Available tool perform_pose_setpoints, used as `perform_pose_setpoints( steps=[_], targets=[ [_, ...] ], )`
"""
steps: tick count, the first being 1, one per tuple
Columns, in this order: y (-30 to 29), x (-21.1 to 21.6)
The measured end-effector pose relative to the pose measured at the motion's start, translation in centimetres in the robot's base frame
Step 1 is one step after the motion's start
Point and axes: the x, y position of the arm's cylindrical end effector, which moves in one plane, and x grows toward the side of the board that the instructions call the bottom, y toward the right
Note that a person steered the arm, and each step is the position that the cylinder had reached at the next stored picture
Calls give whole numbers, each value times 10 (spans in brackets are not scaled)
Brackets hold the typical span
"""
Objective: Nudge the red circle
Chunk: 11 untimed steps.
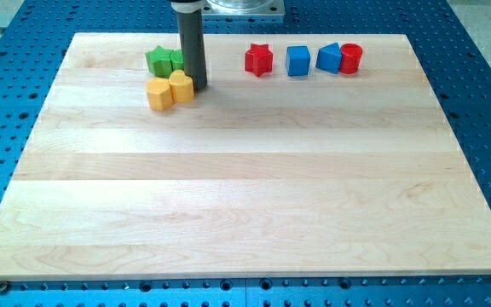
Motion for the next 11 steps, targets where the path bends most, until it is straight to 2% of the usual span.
perform_pose_setpoints(
  steps=[1, 2, 4, 5, 6, 7, 8, 9, 10, 11],
  targets=[
    [-10, 18],
    [42, 24],
    [262, 21],
    [398, -48],
    [416, -118],
    [362, -109],
    [306, -79],
    [290, -54],
    [330, -50],
    [358, -102]
  ],
)
